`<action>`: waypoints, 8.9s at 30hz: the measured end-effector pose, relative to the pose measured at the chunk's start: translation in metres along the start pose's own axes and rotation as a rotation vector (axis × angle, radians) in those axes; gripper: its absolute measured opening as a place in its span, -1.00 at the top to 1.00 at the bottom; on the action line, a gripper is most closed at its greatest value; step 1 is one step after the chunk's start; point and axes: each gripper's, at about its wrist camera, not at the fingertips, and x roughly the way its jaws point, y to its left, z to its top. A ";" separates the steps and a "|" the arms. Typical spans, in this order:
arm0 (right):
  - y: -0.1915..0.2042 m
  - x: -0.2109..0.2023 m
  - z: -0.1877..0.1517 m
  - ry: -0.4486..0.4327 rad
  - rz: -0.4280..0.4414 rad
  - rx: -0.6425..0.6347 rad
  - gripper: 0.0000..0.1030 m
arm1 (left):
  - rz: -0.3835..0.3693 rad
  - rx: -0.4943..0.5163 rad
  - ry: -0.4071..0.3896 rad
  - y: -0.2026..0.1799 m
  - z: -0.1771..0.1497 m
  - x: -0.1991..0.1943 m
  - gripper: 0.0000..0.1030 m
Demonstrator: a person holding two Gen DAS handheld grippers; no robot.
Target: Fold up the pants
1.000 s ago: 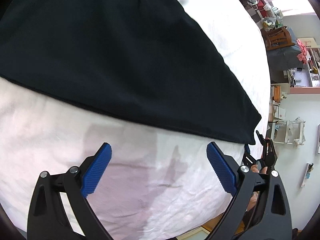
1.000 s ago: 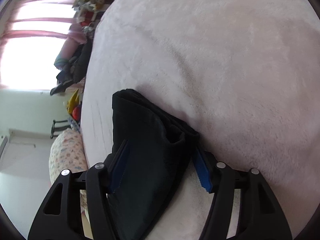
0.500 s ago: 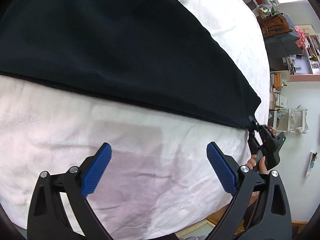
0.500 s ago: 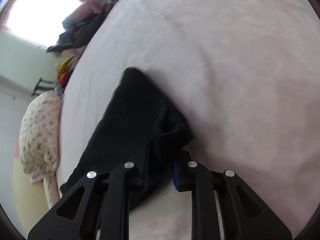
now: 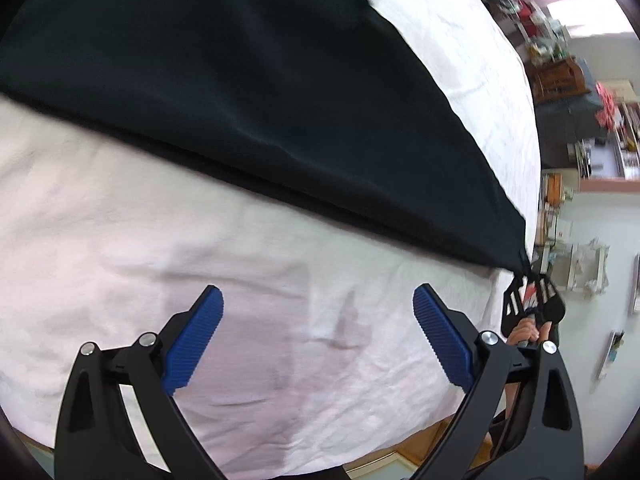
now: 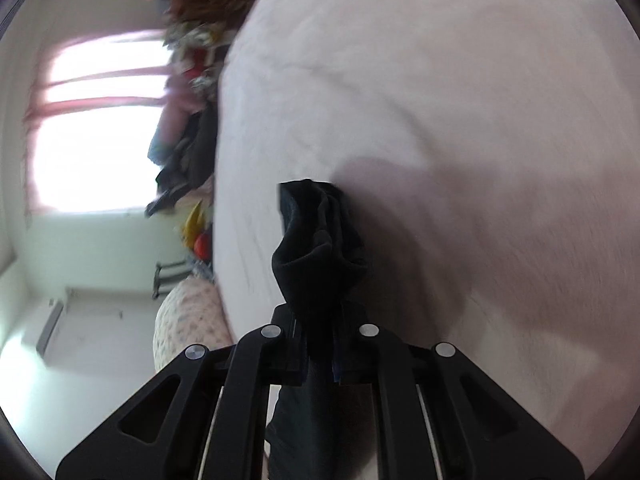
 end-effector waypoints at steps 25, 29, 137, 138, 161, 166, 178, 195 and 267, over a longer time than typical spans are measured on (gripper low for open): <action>0.224 0.183 -0.362 0.682 0.096 -0.772 0.83 | 0.025 -0.154 -0.122 0.148 0.007 -0.088 -0.96; 0.221 0.194 -0.390 0.715 0.069 -0.792 0.83 | 0.023 -0.198 -0.139 0.173 0.005 -0.099 -0.96; 0.180 0.224 -0.584 0.796 -0.309 -1.736 0.08 | -0.279 -0.518 -0.435 0.344 0.095 -0.210 -0.96; 0.187 0.221 -0.576 0.782 -0.292 -1.670 0.06 | -0.299 -0.542 -0.469 0.352 0.103 -0.217 -0.96; 0.181 0.201 -0.555 0.863 -0.288 -1.371 -0.24 | -0.464 -0.688 -0.443 0.391 0.165 -0.197 -0.84; 0.174 0.202 -0.556 0.882 -0.307 -1.351 -0.24 | -0.481 -0.587 -0.485 0.375 0.173 -0.202 -0.84; 0.163 0.205 -0.559 0.931 -0.331 -1.309 -0.25 | -0.409 -0.579 -0.535 0.367 0.169 -0.190 -0.24; 0.159 0.211 -0.554 0.925 -0.354 -1.270 -0.27 | -0.357 -0.555 -0.468 0.357 0.187 -0.170 0.04; 0.078 0.016 -0.221 0.513 -0.485 -0.826 -0.38 | 0.320 0.752 -0.281 -0.137 0.013 -0.021 -0.85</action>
